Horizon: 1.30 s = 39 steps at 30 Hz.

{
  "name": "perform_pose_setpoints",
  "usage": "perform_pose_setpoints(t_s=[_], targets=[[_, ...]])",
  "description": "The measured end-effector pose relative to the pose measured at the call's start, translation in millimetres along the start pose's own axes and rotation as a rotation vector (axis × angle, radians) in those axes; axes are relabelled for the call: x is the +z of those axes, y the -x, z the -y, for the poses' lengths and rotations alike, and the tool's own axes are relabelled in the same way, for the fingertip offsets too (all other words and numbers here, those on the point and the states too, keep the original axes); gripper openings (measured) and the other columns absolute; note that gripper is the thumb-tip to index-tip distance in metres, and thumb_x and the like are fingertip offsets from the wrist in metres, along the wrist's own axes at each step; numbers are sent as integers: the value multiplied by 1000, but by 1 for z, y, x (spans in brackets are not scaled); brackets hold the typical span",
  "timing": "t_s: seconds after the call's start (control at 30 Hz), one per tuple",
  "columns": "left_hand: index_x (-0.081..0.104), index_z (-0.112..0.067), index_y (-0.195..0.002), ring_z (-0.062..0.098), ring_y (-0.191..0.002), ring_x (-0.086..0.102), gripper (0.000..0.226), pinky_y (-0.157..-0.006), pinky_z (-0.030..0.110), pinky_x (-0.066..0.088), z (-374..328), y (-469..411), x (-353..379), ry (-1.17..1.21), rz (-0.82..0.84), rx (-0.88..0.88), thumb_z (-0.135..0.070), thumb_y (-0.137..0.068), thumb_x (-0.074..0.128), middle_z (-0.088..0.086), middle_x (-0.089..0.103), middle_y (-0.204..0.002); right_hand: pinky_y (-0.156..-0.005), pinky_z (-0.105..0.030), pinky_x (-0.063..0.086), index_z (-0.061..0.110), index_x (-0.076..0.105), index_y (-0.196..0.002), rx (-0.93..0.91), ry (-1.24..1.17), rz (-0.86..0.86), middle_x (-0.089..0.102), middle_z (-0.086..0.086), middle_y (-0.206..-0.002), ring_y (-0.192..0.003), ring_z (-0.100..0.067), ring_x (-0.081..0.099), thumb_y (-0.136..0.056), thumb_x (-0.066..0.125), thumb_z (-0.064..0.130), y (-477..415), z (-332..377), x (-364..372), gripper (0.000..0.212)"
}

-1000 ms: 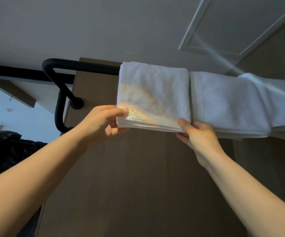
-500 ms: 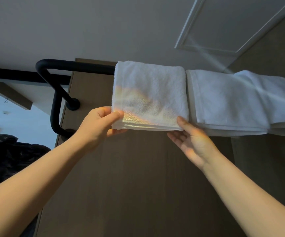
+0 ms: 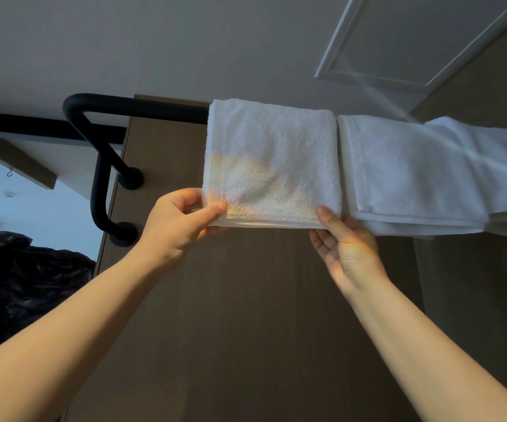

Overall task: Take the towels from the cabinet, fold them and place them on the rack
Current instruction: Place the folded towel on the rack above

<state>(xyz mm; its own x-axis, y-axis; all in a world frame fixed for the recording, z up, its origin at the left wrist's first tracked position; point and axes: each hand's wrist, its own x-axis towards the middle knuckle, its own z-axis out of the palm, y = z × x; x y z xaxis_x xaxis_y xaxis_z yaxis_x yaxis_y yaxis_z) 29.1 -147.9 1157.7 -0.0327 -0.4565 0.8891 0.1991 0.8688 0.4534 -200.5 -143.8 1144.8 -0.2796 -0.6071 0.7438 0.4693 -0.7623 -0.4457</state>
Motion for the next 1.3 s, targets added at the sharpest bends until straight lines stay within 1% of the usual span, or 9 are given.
perform_pose_setpoints(t_s=[0.1, 0.5, 0.77, 0.87, 0.97, 1.07, 1.13, 1.2, 1.3], targets=[[68, -11, -95, 10, -83, 73, 9, -61, 14, 54, 3, 1, 3, -34, -40, 39, -6, -88, 66, -9, 76, -83, -76, -24, 53, 19, 65, -88, -27, 7, -42, 77, 6, -85, -84, -7, 73, -83, 71, 6, 0, 0, 1, 15], [69, -6, -105, 12, -89, 72, 18, -65, 18, 56, 7, 1, 2, -69, -70, 57, -12, -87, 69, 2, 74, -99, -76, -23, 55, 16, 58, -87, -64, -54, -168, 76, 7, -78, -84, -9, 74, -82, 74, 7, 8, -5, 6, 19], [69, -1, -104, 15, -85, 73, 19, -64, 19, 56, 3, -3, -2, -100, -57, 50, -7, -86, 69, 8, 73, -98, -78, -24, 56, 16, 59, -86, -80, -10, -177, 75, 8, -76, -86, -10, 73, -82, 74, 4, 10, -1, 8, 20], [69, -2, -105, 15, -87, 73, 20, -66, 21, 57, 2, -1, -1, -122, -57, 29, -10, -87, 69, 8, 73, -101, -86, -28, 56, 15, 60, -89, -69, -4, -192, 74, 4, -86, -93, -14, 72, -83, 74, 4, 11, -2, 10, 19], [70, -9, -106, 17, -92, 71, 27, -78, 31, 59, 1, 1, -4, -210, -59, -10, -28, -85, 71, 5, 73, -104, -94, -33, 53, 12, 61, -101, 8, 11, -148, 72, -5, -105, -101, -19, 69, -86, 71, 8, 17, 0, 8, 19], [73, -20, -98, 12, -88, 69, 33, -81, 30, 57, 3, 12, -17, -353, -41, -40, -45, -76, 76, -2, 74, -97, -87, -32, 56, 7, 58, -117, 125, 242, -104, 68, -13, -113, -102, -22, 70, -84, 73, 12, 39, -7, -4, 37], [72, -24, -95, 3, -85, 68, 34, -77, 22, 54, 8, 25, -26, -453, 13, -64, -46, -71, 79, -9, 73, -92, -80, -28, 58, 8, 60, -113, 120, 523, -82, 68, -12, -111, -99, -21, 71, -84, 75, 15, 59, -16, -14, 33], [70, -26, -95, -2, -86, 65, 32, -73, 16, 51, 15, 38, -34, -642, 111, -74, -44, -71, 80, -15, 69, -91, -80, -26, 59, 18, 63, -106, 63, 808, -42, 69, -4, -105, -98, -15, 69, -84, 75, 20, 75, -22, -20, 26], [69, -24, -99, 4, -93, 63, 29, -83, 25, 53, 20, 54, -48, -886, 322, -54, -40, -76, 77, -14, 67, -99, -78, -18, 53, 28, 63, -100, 17, 1153, 61, 68, 10, -98, -92, -3, 65, -83, 76, 28, 95, -27, -29, 22]])
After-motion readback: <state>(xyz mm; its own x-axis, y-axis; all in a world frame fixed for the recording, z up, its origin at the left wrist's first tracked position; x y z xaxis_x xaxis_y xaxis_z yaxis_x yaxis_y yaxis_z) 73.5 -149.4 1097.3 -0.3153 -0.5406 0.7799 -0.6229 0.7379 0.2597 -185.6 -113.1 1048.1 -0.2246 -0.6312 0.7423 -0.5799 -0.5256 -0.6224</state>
